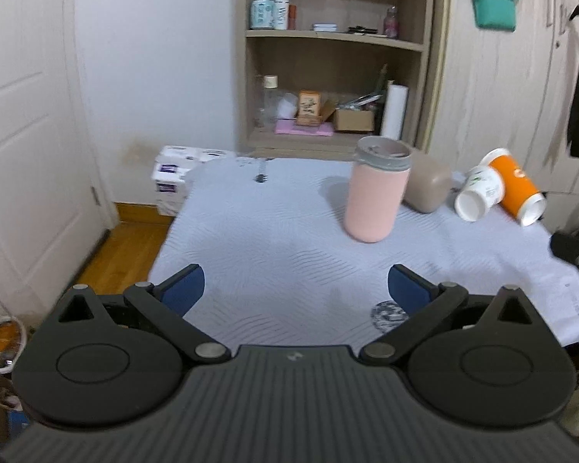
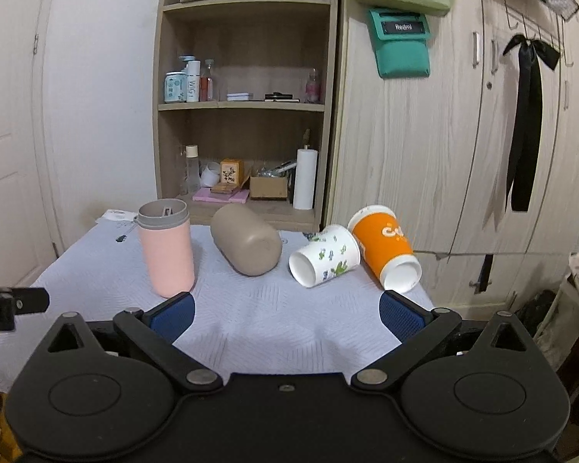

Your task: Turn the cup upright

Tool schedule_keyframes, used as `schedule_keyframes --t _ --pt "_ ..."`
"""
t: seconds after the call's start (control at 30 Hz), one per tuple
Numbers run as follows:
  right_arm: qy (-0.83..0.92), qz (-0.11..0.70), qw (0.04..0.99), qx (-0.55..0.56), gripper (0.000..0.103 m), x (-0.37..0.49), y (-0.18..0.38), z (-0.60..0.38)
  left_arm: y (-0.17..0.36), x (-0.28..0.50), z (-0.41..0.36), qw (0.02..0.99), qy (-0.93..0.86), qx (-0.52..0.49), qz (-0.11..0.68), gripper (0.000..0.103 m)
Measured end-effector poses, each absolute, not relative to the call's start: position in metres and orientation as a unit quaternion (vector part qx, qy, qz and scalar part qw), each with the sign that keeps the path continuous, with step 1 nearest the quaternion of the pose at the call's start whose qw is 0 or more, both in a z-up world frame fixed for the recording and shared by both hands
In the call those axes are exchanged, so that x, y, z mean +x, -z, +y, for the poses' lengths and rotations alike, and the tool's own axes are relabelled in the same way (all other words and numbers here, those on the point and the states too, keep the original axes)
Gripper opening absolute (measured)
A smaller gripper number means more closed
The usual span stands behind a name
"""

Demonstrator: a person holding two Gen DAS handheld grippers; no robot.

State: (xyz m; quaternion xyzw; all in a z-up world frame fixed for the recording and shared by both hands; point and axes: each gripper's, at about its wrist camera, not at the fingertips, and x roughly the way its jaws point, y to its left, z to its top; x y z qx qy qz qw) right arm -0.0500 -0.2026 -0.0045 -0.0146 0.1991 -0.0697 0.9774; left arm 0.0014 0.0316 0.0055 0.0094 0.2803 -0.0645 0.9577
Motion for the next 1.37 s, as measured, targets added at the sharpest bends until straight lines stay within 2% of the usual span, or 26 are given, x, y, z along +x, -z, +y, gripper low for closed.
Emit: schedule_keyframes --t 0.67,1.37 --pt "0.083 0.230 0.970 -0.006 0.103 -0.044 0.010 -0.196 0.002 0.010 0.040 0.952 0.054 -0.009 0.301 0.103" --pt "0.088 0.227 0.970 -0.016 0.103 -0.050 0.008 -0.196 -0.002 0.004 0.036 0.958 0.055 0.002 0.282 0.103"
